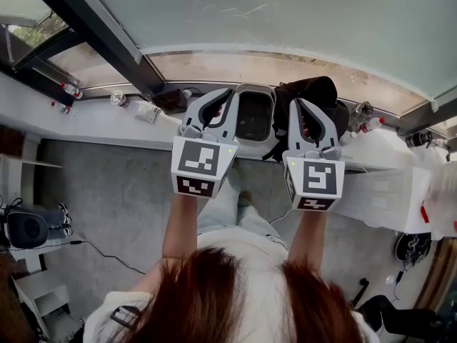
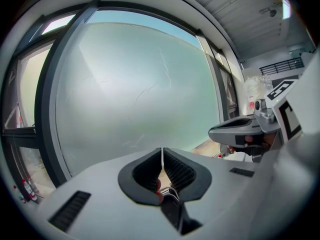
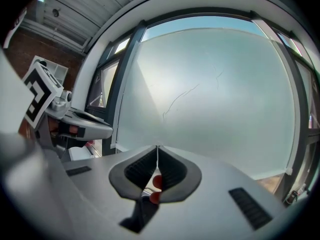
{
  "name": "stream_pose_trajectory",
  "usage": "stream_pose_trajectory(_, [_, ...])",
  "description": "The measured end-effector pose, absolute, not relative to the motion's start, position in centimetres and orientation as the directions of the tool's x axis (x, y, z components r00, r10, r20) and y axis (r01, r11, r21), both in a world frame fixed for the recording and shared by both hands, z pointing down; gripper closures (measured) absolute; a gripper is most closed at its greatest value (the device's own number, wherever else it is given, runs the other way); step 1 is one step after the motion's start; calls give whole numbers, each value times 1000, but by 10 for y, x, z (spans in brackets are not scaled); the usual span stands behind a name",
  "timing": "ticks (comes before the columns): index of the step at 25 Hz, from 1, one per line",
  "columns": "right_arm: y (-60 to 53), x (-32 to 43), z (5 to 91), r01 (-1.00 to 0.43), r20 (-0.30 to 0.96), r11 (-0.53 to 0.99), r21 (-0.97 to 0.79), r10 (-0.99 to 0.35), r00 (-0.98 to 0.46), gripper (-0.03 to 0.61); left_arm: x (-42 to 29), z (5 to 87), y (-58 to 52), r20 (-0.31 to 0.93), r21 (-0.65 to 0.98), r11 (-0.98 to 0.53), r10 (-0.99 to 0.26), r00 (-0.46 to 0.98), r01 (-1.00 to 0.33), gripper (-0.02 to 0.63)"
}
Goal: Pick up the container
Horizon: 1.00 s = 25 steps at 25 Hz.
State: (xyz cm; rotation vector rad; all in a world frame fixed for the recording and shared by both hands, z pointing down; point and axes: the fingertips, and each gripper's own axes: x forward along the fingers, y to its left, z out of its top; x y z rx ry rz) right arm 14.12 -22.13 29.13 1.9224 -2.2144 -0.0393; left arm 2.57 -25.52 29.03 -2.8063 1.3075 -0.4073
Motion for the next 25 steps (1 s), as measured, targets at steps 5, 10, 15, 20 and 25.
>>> stream_pose_trajectory(5, [-237, 147, 302, -974, 165, 156, 165, -978, -129, 552, 33, 305, -272, 249, -115, -659, -743, 621, -743, 593])
stream_pose_trajectory(10, [-256, 150, 314, -972, 193, 156, 178, -974, -121, 552, 39, 319, -291, 267, -110, -673, -729, 630, -732, 592])
stream_pose_trajectory(15, [-281, 148, 329, -964, 226, 171, 203, -966, -124, 551, 39, 333, -318, 281, -93, -673, -724, 629, -734, 592])
stream_pose_trajectory(20, [-307, 147, 349, -963, 270, 185, 198, -955, -127, 551, 38, 353, -344, 320, -79, -681, -709, 629, -728, 592])
stream_pose_trajectory(25, [-326, 150, 373, -963, 321, 184, 197, -940, -114, 551, 38, 381, -363, 374, -78, -690, -689, 621, -719, 592])
